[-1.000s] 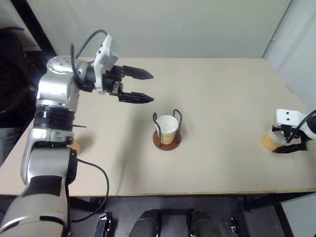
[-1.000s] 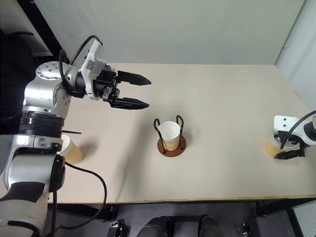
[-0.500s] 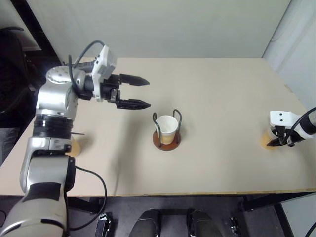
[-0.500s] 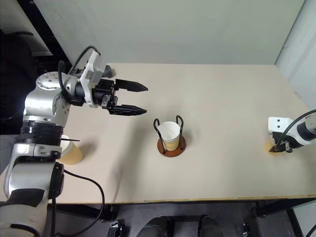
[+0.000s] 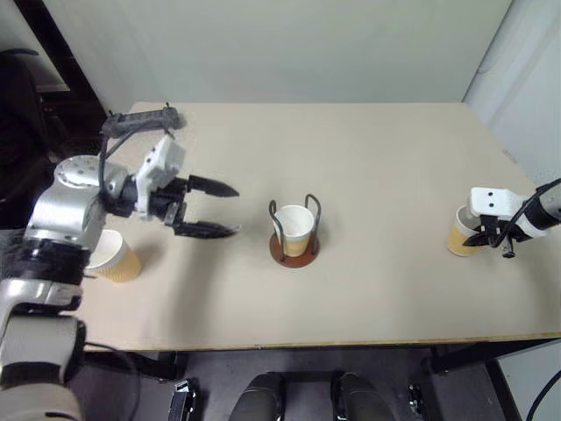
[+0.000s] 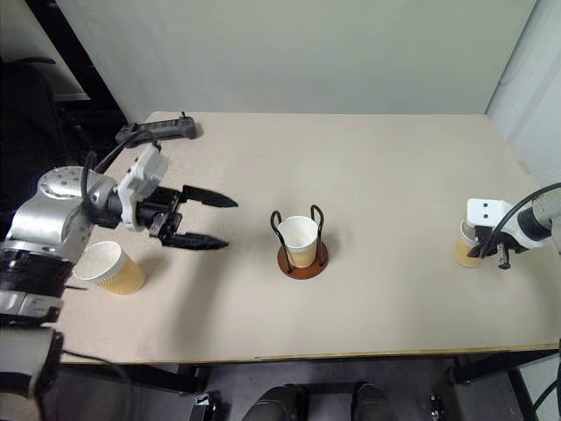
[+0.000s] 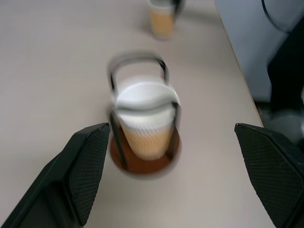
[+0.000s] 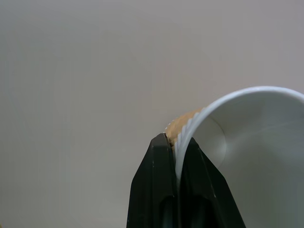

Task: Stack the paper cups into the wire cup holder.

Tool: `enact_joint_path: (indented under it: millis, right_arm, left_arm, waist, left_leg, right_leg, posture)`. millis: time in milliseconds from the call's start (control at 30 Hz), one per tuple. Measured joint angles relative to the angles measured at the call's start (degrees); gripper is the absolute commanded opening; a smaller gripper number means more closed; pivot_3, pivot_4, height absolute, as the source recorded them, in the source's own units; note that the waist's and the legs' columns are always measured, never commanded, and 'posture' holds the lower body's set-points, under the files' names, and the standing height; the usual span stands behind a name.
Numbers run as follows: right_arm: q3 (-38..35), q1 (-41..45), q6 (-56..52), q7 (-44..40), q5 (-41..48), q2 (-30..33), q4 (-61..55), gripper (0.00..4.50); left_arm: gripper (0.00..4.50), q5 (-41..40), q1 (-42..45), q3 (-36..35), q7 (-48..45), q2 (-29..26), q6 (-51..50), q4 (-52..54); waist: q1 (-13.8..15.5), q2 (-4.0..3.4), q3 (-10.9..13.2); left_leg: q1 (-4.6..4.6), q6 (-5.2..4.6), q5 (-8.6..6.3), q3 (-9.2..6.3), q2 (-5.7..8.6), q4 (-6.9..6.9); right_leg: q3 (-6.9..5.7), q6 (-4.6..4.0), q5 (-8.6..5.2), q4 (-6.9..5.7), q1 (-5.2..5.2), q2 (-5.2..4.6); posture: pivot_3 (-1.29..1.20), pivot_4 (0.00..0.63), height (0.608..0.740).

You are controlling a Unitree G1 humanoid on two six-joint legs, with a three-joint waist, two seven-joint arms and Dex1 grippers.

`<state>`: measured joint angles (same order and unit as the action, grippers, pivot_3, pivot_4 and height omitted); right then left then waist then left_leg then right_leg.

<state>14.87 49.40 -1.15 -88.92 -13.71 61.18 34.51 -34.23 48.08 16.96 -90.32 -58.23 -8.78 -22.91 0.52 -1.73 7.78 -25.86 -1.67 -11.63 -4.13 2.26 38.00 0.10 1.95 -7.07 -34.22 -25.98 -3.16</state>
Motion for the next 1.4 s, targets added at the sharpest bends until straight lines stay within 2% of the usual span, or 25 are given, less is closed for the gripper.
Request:
enact_joint_path:
  millis: [100,233,467,633,767,967,1400]
  right_arm:
    - [0.0,0.6,-0.8,-0.8,0.2,-0.2,-2.7,0.03]
    - [0.0,0.8,-2.0,-1.7,1.0,-0.4,-5.2,0.03]
    - [0.0,0.2,-3.0,-2.8,2.8,-0.4,-11.3,0.03]
    - [0.0,-1.0,-7.6,-3.3,8.8,2.4,-24.2,0.03]
    - [0.0,0.2,-13.6,-3.4,13.9,2.7,-34.0,0.03]
    - [0.6,5.3,-18.9,-3.4,17.0,1.6,-39.1,0.03]
    - [6.3,17.4,-24.7,-3.0,17.3,-10.8,-38.6,0.03]
  left_arm:
    - [4.50,-2.5,0.2,6.0,0.0,-3.3,5.2,-0.2]
    - [4.50,-5.1,3.2,10.9,-0.1,-3.5,9.9,-3.5]
    - [4.50,-7.0,5.8,11.4,-0.1,-0.7,15.9,-8.9]
    - [4.50,-8.3,4.5,11.6,-0.1,-1.1,18.7,-9.9]
    - [4.50,-9.0,4.3,13.5,-0.1,-1.4,19.7,-10.9]
    - [4.50,-9.4,4.3,15.3,-0.1,-1.5,21.1,-11.4]
    - [4.50,-9.3,4.6,17.1,-0.2,0.9,24.0,-15.4]
  waist:
    - [0.0,-0.01,0.0]
    - [0.1,-0.01,0.0]
    - [-0.3,-0.01,0.0]
    - [-0.4,-0.07,0.0]
    - [-0.4,-0.06,0.0]
    - [-0.4,-0.06,0.0]
    - [-0.5,-0.05,0.0]
  left_leg:
    - [-0.01,0.02,0.01,-0.01,0.01,0.02]
    - [-0.04,0.09,0.06,-0.03,0.02,0.02]
    - [-0.04,0.11,0.06,-0.02,0.00,-0.04]
    - [-0.04,-0.05,0.13,-0.01,-0.02,-0.12]
    - [-0.06,-0.08,0.12,-0.05,-0.04,-0.11]
    - [-0.08,-0.04,0.10,-0.06,-0.02,-0.07]
    - [-0.07,-0.09,0.24,-0.08,-0.03,-0.05]
  right_leg:
    - [0.00,-0.05,0.02,-0.01,0.00,-0.01]
    - [0.00,-0.12,0.04,-0.02,0.01,-0.01]
    - [-0.02,-0.15,-0.03,-0.02,-0.07,0.01]
    - [-0.03,-0.17,-0.24,-0.05,-0.14,0.03]
    - [-0.05,-0.21,-0.37,-0.11,-0.13,0.07]
    - [-0.05,-0.23,-0.37,-0.16,-0.14,0.06]
    - [-0.05,-0.43,-0.50,-0.63,-0.39,0.07]
  posture:
    - [0.00,0.150,0.740]
    - [0.00,0.150,0.740]
    - [0.00,0.150,0.740]
    - [0.00,0.150,0.740]
    - [0.00,0.150,0.740]
    - [0.00,0.150,0.740]
    - [0.00,0.150,0.740]
